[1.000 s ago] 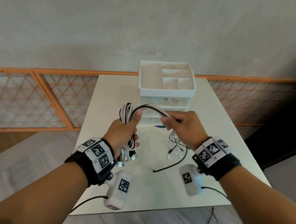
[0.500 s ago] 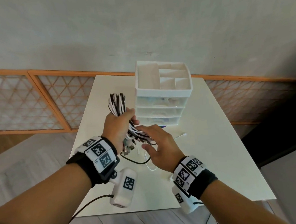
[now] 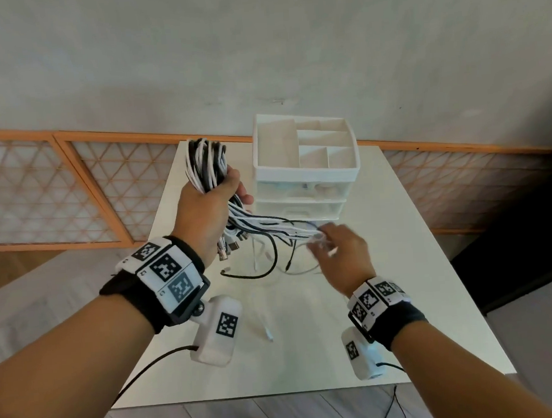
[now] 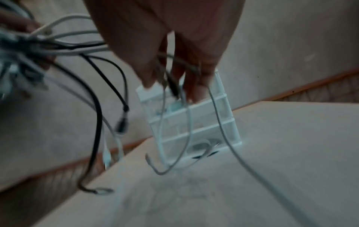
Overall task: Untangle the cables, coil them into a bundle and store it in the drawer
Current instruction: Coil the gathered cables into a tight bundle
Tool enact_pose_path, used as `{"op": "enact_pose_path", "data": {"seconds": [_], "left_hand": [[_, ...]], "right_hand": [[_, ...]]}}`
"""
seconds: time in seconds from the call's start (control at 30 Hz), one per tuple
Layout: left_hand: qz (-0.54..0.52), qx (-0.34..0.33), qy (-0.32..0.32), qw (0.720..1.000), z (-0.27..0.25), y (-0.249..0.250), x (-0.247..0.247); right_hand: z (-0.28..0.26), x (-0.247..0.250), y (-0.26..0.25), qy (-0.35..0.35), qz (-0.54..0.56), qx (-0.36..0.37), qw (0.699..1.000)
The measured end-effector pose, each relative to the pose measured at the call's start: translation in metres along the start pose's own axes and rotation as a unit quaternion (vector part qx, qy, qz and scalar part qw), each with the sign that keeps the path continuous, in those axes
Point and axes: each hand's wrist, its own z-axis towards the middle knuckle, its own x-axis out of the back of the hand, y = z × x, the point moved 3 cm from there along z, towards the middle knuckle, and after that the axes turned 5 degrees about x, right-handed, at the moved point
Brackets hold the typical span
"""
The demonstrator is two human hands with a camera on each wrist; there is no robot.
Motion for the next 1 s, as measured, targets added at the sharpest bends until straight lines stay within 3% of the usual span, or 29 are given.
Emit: {"op": "enact_pose_path", "data": {"seconds": [0.07,0.1,0.3,0.43,0.57,0.67,0.73,0.83,0.9,1.0], "left_hand": [[0.002,-0.015,-0.025,1.0,0.001,0.005,-0.002],[0.012,-0.025,-0.039,0.999,0.001,0.007,-0.003],[0.041,-0.038,-0.144,0.988,-0.013,0.007,-0.019],[0.021,-0.037,-0.166,0.985,-0.014,0.011,-0.021],[-0.016,-0.019,-0.181,0.983,-0.013,0.007,-0.011],[-0.039,0.002,-0.185,0.982,-0.014,-0.002,-0.006],[-0.071,0.023,-0.183,0.98,-0.01,-0.005,-0.002],[-0.125,0.044,-0.204,0.97,-0.005,0.001,0.005],[-0.125,0.069,-0.231,0.962,-0.009,0.002,0.004],[-0.038,0.134,-0.277,0.951,-0.023,-0.007,-0.007]], "right_hand": [[-0.014,-0.016,0.008,-0.209,-0.053,-0.056,0.975],[-0.017,-0.016,0.007,-0.249,-0.049,-0.068,0.965],[0.003,0.007,-0.075,-0.198,0.123,0.072,0.97],[0.002,-0.012,-0.089,-0.187,0.132,0.046,0.972],[-0.001,-0.018,-0.058,-0.19,0.086,-0.058,0.976],[0.002,-0.011,-0.046,-0.139,0.035,-0.016,0.989],[-0.004,-0.004,-0.051,-0.101,0.077,0.032,0.991],[-0.022,-0.001,-0.051,-0.19,0.178,-0.031,0.965],[-0.028,-0.004,-0.039,-0.263,0.132,-0.077,0.953],[-0.011,-0.001,-0.026,-0.241,0.013,-0.049,0.969]]}}
